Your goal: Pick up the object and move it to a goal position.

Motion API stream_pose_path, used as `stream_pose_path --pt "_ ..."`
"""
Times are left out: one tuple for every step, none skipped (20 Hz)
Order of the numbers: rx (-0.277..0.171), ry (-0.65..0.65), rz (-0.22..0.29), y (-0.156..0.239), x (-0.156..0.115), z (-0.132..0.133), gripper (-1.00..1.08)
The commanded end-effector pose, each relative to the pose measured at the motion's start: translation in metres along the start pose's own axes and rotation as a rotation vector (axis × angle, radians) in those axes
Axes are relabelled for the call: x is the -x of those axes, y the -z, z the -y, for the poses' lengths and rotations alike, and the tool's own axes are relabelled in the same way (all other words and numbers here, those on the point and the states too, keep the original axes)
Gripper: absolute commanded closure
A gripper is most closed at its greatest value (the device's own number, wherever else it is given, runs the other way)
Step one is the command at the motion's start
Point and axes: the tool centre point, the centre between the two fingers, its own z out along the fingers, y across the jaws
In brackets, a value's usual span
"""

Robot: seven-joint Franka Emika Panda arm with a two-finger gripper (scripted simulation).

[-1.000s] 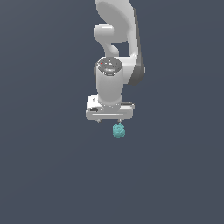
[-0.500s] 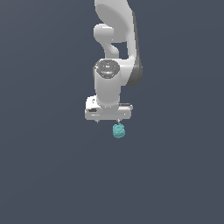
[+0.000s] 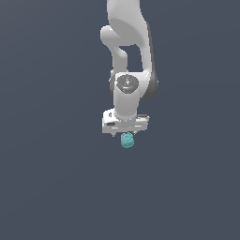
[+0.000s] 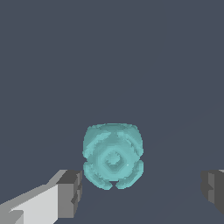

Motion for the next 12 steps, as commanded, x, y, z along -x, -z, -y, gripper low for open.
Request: stream_pose_path --pt "-0.004 0.016 -0.006 -0.009 0.001 0.01 -0.92" --pt "-0.005 0.02 -0.007 -0.011 0.001 0.012 -0.92" --pt "-0.006 0.024 -0.008 -0.014 0.001 0.014 -0.92" --pt "-0.007 0.027 -0.009 -0.015 0.002 0.016 -0.92" --pt "-0.008 0.029 -0.01 -0.016 0.002 0.017 -0.92" --pt "-0.008 0.03 -0.01 -0.017 0.002 0.018 -0.92" --pt "-0.008 0.03 -0.01 -0.017 0.002 0.018 -0.92" --pt "-0.008 0.029 -0.008 -0.016 0.002 0.018 -0.92" --pt "-0.008 0.029 -0.008 -0.017 0.002 0.018 -0.92" --pt "-0.008 0.029 -0.008 -0.018 0.002 0.018 -0.92" --pt "-0.008 0.029 -0.008 -0.019 0.002 0.018 -0.92" --pt "-0.008 0.029 -0.008 -0.022 0.002 0.018 -0.92"
